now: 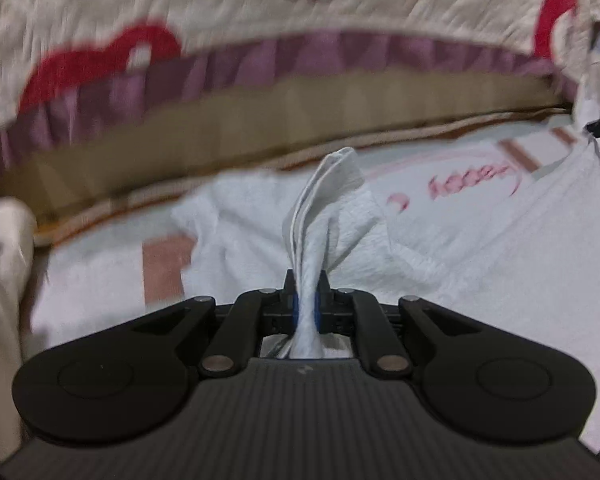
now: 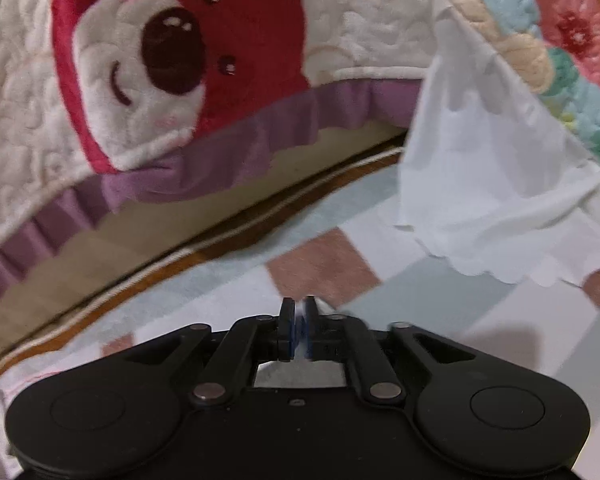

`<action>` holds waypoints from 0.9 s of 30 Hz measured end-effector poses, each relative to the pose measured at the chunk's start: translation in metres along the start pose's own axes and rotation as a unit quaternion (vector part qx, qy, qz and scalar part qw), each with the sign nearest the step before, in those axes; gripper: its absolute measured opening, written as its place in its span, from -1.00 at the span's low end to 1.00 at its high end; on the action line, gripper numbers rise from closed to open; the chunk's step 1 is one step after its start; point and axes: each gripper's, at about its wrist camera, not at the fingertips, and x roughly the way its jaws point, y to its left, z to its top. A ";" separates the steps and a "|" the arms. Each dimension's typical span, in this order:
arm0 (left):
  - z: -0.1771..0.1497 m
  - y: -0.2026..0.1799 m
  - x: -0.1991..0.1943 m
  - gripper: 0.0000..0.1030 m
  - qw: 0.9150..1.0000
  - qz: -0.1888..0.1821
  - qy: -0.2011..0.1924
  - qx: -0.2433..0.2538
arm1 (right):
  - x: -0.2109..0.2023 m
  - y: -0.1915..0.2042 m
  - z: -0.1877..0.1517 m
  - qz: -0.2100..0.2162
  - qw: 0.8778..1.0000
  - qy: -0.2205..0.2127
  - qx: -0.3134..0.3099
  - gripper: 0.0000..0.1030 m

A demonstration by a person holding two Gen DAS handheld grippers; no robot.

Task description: Fold clothes

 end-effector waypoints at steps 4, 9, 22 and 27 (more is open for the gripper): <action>-0.004 0.009 0.002 -0.86 0.999 -0.015 -0.006 -0.032 | -0.006 -0.010 -0.005 0.023 0.999 -0.018 0.016 -0.07; -0.002 0.009 -0.003 -0.88 0.999 -0.025 -0.015 -0.021 | -0.013 -0.027 -0.019 0.049 0.999 -0.020 0.006 -0.07; 0.018 0.025 -0.024 -0.77 0.994 0.037 -0.097 0.033 | -0.023 0.035 -0.052 0.002 0.988 -0.049 -0.144 -0.11; 0.017 0.054 -0.060 -0.53 0.993 -0.032 -0.097 -0.058 | -0.043 0.113 -0.061 0.064 0.969 -0.067 -0.229 -0.11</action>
